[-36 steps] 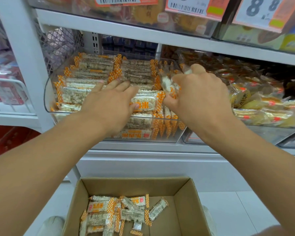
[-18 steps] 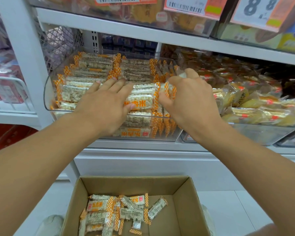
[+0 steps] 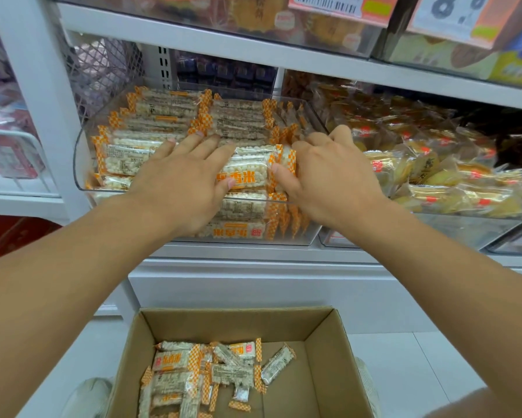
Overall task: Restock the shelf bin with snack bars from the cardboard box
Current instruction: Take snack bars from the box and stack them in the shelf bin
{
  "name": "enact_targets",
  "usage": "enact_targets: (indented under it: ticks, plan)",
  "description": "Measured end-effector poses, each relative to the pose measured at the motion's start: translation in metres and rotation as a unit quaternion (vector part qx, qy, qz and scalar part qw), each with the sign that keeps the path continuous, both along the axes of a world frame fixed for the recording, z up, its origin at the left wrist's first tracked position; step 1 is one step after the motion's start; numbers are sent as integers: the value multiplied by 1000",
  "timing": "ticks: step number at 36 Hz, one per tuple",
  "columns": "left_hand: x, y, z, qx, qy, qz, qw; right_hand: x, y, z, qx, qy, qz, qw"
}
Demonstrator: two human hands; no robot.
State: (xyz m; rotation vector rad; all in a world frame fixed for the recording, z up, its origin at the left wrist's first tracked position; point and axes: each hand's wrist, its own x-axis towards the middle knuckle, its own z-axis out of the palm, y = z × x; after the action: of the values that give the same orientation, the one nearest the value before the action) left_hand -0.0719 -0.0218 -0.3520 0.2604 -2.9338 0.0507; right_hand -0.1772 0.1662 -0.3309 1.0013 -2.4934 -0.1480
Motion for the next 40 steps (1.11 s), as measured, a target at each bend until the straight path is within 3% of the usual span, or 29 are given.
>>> enact_targets:
  ticks: [5, 10, 16, 24, 31, 36, 40]
  plan:
    - [0, 3, 1, 7, 4, -4, 1000, 0, 20, 14, 58, -90, 23, 994]
    - [-7, 25, 12, 13, 98, -67, 993, -7, 30, 23, 10, -167, 36, 985]
    - [-30, 55, 3, 62, 78, -147, 984, -14, 40, 24, -15, -149, 70, 986]
    - [-41, 62, -3, 63, 124, -115, 984, -15, 32, 16, -67, -53, 55, 995]
    - [-45, 73, -6, 56, 147, -84, 984, -4, 25, 21, 40, 84, 2, 996]
    - [-45, 64, -6, 28, 104, -104, 989, -9, 35, 16, 95, 48, 0, 994]
    - [-43, 63, -6, 31, 93, -102, 990, -22, 42, 10, 70, -28, 38, 996]
